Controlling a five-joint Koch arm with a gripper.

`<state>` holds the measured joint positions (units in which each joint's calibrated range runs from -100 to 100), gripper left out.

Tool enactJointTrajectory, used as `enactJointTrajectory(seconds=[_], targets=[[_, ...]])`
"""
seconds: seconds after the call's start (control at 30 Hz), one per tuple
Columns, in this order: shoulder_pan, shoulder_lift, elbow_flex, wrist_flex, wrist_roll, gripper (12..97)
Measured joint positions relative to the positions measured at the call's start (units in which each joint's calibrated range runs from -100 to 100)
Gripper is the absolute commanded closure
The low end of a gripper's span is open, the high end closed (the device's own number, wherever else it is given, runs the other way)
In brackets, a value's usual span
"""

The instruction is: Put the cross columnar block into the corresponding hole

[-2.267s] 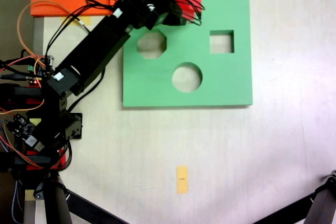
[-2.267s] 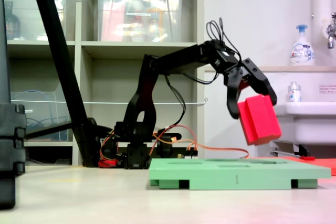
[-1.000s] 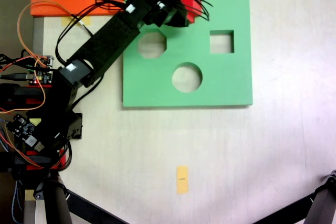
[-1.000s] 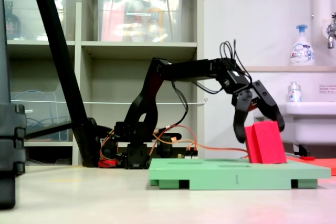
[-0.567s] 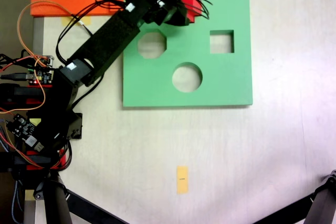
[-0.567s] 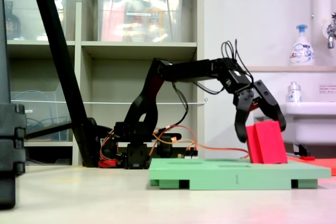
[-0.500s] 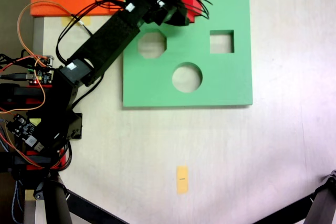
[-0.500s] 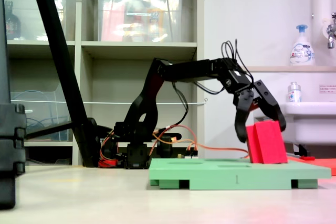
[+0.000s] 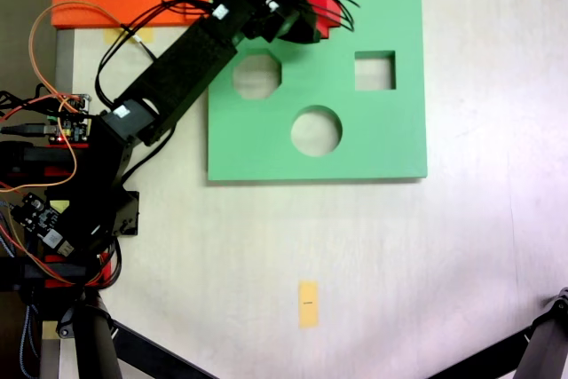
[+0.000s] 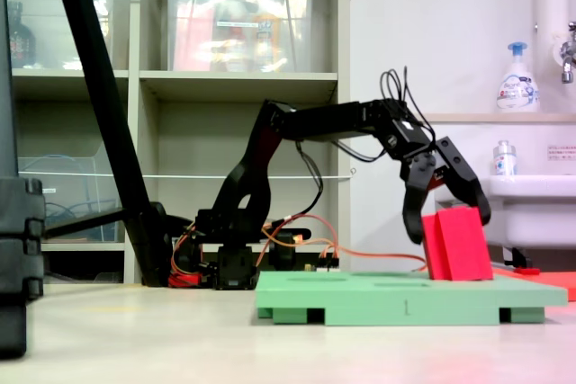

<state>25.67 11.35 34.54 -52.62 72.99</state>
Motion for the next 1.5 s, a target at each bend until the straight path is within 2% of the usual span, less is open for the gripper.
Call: enactJointTrajectory(seconds=[0.37,1.03,1.5], targets=[[0.00,0.68,0.20,0.00,-0.10,60.9],[0.44,0.68,0.39,0.10,2.54,55.2],[0.49,0.68,0.39,0.20,5.81,55.8]])
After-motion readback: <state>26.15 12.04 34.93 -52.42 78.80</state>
